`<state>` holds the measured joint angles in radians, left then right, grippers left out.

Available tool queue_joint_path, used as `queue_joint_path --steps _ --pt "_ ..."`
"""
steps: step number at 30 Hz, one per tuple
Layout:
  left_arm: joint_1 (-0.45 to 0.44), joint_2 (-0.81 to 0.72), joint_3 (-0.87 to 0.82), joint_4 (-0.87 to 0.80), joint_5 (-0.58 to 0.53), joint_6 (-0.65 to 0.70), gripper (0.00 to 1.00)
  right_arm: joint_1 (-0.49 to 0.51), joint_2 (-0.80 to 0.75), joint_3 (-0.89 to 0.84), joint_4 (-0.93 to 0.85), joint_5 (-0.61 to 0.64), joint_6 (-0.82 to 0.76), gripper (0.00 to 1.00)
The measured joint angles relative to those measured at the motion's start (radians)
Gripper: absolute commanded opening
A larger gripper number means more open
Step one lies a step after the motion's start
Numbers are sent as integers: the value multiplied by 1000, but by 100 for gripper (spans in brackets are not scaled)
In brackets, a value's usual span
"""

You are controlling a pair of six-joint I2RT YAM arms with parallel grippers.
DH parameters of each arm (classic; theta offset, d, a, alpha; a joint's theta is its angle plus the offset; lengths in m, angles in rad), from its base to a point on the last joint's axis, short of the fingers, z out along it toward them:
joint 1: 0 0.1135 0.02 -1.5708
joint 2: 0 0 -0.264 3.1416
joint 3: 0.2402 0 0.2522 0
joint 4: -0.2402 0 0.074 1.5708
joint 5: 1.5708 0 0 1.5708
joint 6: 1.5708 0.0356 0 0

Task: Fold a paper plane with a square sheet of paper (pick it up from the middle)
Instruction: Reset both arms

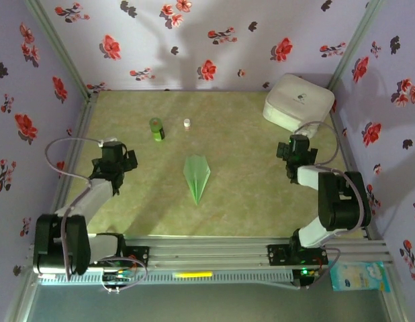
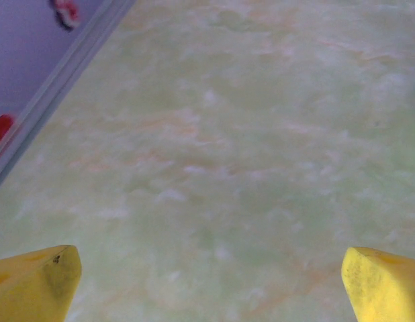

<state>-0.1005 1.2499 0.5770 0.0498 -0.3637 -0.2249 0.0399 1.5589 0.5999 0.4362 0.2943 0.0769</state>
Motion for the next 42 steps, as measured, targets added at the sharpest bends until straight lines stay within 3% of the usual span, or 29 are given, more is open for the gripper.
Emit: queue_joint_path --steps 7,10,15,20,42 --pt "19 121 -73 288 1 111 100 -6 -1 -245 364 -123 -6 98" --pt "40 158 -84 377 11 136 100 -6 1 -260 368 -111 -2 99" --pt "105 232 -98 555 135 143 100 -6 1 -229 410 -87 5 99" --pt "117 281 -219 755 202 150 100 -6 1 -229 421 -72 6 99" --pt "64 289 -217 841 109 158 100 -6 1 -229 424 -65 5 99"
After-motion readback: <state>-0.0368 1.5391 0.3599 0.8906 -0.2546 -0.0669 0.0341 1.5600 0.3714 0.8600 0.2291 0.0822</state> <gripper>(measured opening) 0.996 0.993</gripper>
